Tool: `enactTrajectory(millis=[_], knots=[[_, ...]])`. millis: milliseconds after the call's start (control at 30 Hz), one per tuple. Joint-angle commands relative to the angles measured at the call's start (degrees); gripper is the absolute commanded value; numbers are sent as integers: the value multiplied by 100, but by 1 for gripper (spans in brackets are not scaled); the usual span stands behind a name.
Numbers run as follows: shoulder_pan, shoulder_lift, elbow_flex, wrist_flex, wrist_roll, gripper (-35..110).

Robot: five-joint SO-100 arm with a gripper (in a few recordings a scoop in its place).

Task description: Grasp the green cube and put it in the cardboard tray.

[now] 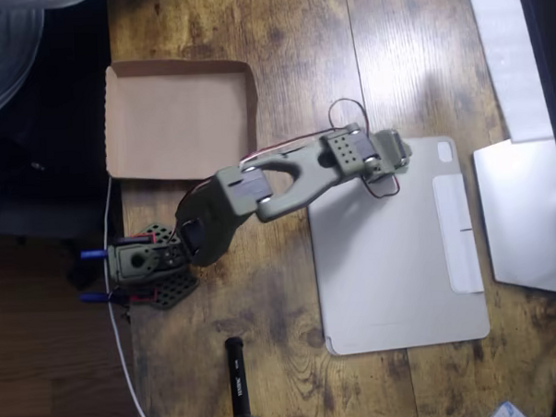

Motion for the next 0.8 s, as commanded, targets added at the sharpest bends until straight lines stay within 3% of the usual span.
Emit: enactTrajectory(millis=[0,600,767], knots=[[-141,756,-26,246,-62,4],[-1090,1503,-2197,5309,598,5],[-1072,1960,-1854,5880,571,5]])
